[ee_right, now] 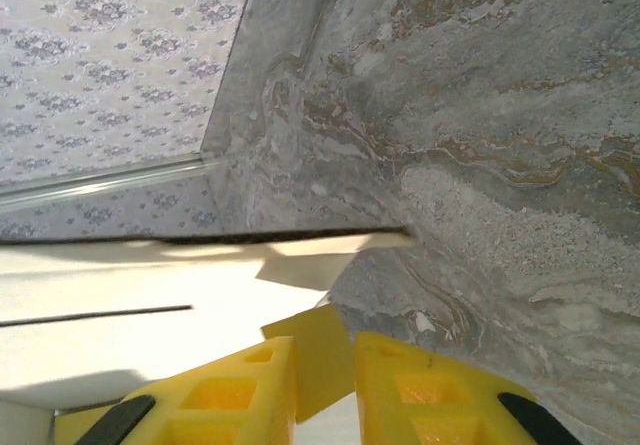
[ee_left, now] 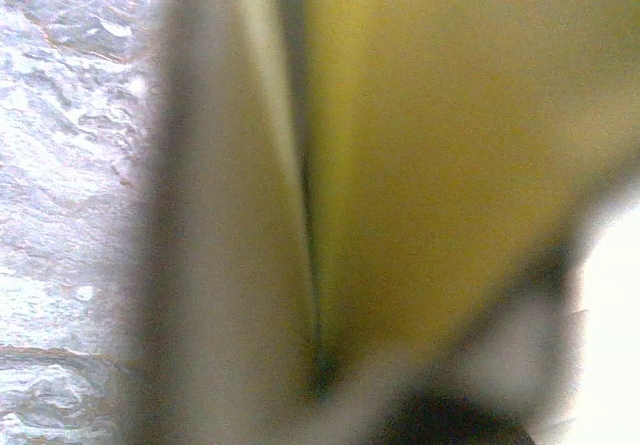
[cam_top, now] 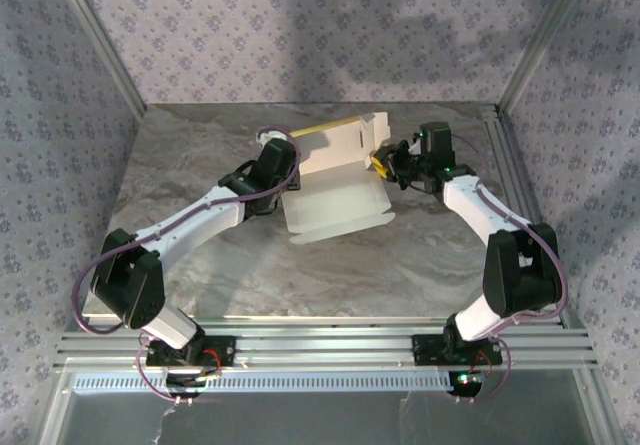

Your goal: Fold the paper box

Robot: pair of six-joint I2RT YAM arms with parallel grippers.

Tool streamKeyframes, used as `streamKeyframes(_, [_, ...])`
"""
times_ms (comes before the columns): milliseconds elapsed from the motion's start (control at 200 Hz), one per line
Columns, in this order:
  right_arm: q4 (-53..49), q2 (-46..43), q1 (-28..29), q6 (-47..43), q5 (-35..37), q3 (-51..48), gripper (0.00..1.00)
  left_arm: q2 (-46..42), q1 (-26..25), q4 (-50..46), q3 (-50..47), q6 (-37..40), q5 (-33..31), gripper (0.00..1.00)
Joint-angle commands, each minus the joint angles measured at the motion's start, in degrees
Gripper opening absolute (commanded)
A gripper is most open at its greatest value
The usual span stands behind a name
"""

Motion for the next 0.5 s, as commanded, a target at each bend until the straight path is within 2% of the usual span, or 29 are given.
streamKeyframes(0, [-1.2,-0.45,1.23,-2.04,-2.35,2.29,0.22,0.44,-0.94,0.72,2.81,0.83,0.46,0.0])
streamKeyframes(240, [-4.45,4.04,2.83,-5.14,-3.94,5.49,0.16,-0.09,-1.1,1.61,3.07,1.28,1.01,0.0])
streamKeyframes(495, [-10.06,7.06,3.95,-7.35,-2.01,9.57,0.12,-2.19,-1.33,3.47,1.89,2.57,0.63,0.0])
